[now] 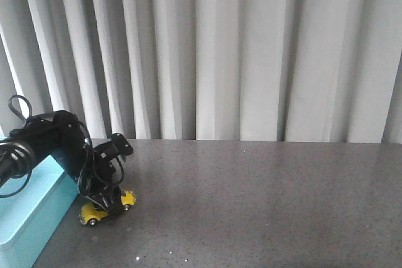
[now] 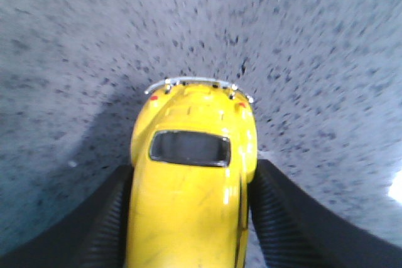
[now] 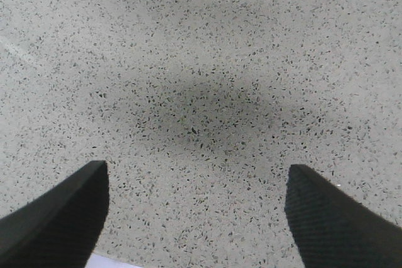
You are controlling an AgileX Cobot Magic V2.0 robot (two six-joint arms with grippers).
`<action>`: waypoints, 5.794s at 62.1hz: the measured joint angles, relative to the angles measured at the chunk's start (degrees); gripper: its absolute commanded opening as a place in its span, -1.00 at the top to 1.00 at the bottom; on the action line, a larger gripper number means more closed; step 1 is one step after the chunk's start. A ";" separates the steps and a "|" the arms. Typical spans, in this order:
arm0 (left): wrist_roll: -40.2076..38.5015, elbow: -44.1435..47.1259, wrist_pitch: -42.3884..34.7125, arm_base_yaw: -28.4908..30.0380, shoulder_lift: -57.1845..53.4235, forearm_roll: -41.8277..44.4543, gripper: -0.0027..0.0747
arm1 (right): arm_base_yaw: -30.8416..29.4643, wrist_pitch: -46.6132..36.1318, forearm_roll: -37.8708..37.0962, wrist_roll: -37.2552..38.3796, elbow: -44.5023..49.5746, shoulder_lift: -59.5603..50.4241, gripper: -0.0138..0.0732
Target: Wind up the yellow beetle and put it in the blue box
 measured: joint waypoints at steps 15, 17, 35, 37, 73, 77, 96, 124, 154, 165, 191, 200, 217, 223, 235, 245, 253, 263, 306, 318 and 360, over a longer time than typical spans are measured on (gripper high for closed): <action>-7.69 0.00 0.14 0.00 -7.28 -0.53 0.15 | 0.00 0.00 0.00 0.00 0.00 0.00 -0.61; -8.88 0.00 0.14 0.00 -8.30 -0.27 0.15 | 0.00 0.00 0.00 0.00 0.00 0.00 -0.61; -19.92 0.00 0.70 3.40 -17.33 6.52 0.15 | 0.00 0.00 0.00 0.00 0.00 0.00 -0.61; -20.94 0.00 0.79 4.28 -17.77 7.07 0.15 | 0.00 0.00 0.00 0.00 0.00 0.00 -0.61; -29.34 0.00 1.11 17.89 -7.46 8.78 0.15 | 0.00 0.00 0.00 0.00 0.00 0.00 -0.61; -29.40 0.00 1.01 18.00 -5.65 8.78 0.15 | 0.00 0.00 0.00 0.00 0.00 0.00 -0.61; -29.45 0.00 0.96 18.06 -0.51 8.55 0.08 | 0.00 0.00 0.00 0.00 0.00 0.00 -0.61; -29.64 0.00 0.43 18.06 -0.51 8.49 -0.47 | 0.00 0.00 0.00 0.00 0.00 0.00 -0.61; -32.18 0.00 0.49 18.06 -10.05 7.10 -0.46 | 0.00 0.00 0.00 0.00 0.00 0.00 -0.61; -34.79 0.00 0.53 18.06 -16.25 7.04 -0.46 | 0.00 0.00 0.00 0.00 0.00 0.00 -0.61; -37.66 0.00 1.61 18.06 -29.22 7.00 -0.46 | 0.00 0.00 0.00 0.00 0.00 0.00 -0.61; -38.07 0.00 1.61 18.06 -31.95 7.00 -0.46 | 0.00 0.00 0.00 0.00 0.00 0.00 -0.61; -40.40 5.83 1.52 18.00 -36.69 8.86 -0.46 | 0.00 0.00 0.00 0.00 0.00 -0.06 -0.61; -40.66 15.95 0.58 17.51 -41.38 10.42 -0.46 | 0.00 0.00 0.00 0.00 0.00 -0.06 -0.61; -40.93 41.69 -11.68 17.26 -54.14 10.64 -0.46 | 0.00 0.00 0.00 0.00 0.00 -0.10 -0.61; -41.02 63.38 -25.74 17.26 -67.00 10.67 -0.46 | 0.00 0.00 0.00 0.00 0.00 -0.10 -0.61; -41.06 77.42 -34.06 17.26 -76.04 10.12 -0.46 | 0.00 0.00 0.00 0.00 0.00 -0.10 -0.61; -41.06 88.27 -41.35 17.26 -84.86 5.64 -0.46 | 0.00 0.00 0.00 0.00 0.00 -0.10 -0.61; -38.40 100.59 -52.02 4.13 -99.84 4.10 -0.16 | 0.00 0.00 0.00 0.00 0.00 -0.10 -0.61; -38.40 100.59 -52.63 4.13 -99.84 2.92 0.34 | 0.00 0.00 0.00 0.00 0.00 -0.10 -0.61; -38.40 100.59 -53.50 4.13 -99.84 2.08 0.95 | 0.00 -0.25 0.00 0.02 0.00 -0.10 0.54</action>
